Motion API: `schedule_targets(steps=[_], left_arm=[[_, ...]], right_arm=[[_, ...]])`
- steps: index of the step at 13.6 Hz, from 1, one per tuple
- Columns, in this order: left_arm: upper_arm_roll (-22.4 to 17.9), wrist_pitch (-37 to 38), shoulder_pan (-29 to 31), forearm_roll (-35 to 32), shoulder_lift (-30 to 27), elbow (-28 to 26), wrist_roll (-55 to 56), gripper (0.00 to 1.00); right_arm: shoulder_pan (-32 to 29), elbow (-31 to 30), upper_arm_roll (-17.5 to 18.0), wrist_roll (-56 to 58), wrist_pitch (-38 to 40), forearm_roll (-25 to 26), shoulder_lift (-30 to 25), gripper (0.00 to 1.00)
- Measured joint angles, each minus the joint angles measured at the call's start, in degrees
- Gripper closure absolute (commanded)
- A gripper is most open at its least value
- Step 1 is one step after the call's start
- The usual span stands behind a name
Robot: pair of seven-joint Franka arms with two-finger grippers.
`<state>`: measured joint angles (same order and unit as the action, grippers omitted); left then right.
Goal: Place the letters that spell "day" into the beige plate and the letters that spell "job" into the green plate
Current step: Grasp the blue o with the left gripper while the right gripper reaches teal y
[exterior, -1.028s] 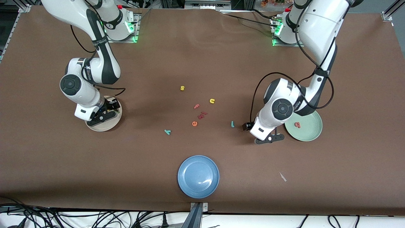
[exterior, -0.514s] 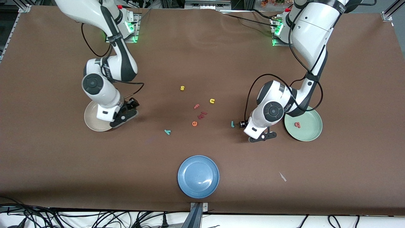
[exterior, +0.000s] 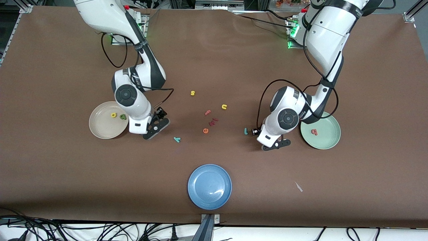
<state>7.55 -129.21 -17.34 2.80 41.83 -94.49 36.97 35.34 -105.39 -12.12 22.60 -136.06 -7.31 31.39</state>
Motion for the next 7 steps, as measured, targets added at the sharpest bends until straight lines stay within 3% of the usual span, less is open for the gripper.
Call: schedule_targets(steps=[3, 7], left_arm=[[0.0, 0.0, 0.0, 0.0, 0.3, -0.1, 0.1, 0.44], [0.1, 0.0, -0.1, 0.0, 0.5, -0.2, 0.1, 0.47]], right_arm=[[-0.1, 4.2, 1.7, 0.0, 0.0, 0.0, 2.9, 0.00], [-2.2, 7.9, 5.4, 1.9, 0.1, -1.4, 5.7, 0.00]])
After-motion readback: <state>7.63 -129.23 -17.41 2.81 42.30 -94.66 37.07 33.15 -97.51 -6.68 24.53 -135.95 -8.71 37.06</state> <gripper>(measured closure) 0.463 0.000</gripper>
